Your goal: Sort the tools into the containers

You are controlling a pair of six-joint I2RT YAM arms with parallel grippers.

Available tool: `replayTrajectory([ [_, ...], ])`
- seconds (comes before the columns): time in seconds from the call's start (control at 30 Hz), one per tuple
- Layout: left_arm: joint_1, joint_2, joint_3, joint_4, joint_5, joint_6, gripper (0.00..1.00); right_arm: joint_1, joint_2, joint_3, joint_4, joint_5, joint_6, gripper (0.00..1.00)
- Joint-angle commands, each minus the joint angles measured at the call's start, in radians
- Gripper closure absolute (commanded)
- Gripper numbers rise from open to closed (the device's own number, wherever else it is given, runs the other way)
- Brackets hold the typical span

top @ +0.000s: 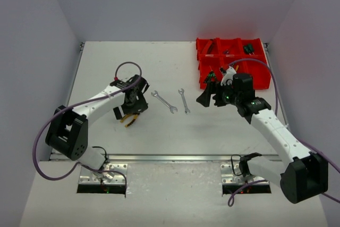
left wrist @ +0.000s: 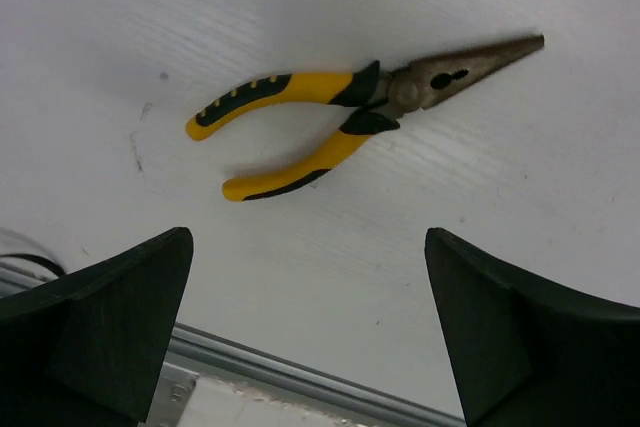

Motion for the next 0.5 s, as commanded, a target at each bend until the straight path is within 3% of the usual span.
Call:
replayTrajectory([
  [0.0, 0.006, -0.051, 0.101, -0.159, -0.189, -0.503, 0.0, -0.004, -0.027, -0.007, 0.038, 0.008, -0.017, 0.01],
  [0.1, 0.048, -0.018, 0.16, -0.247, -0.19, -0.681, 0.0, -0.005, -0.046, -0.017, 0.043, 0.008, -0.017, 0.01],
  [0.23, 0.142, 0.041, 0.178, -0.247, -0.126, -0.787, 0.0, -0.006, -0.062, -0.028, 0.056, 0.008, -0.015, 0.01],
  [0.37, 0.214, 0.05, 0.104, -0.166, -0.021, -0.84, 0.01, -0.006, -0.065, -0.039, 0.075, -0.021, -0.003, 0.01],
  [0.47, 0.228, 0.045, 0.041, -0.097, -0.037, -0.901, 0.04, -0.006, -0.07, -0.042, 0.08, -0.032, 0.004, 0.01],
])
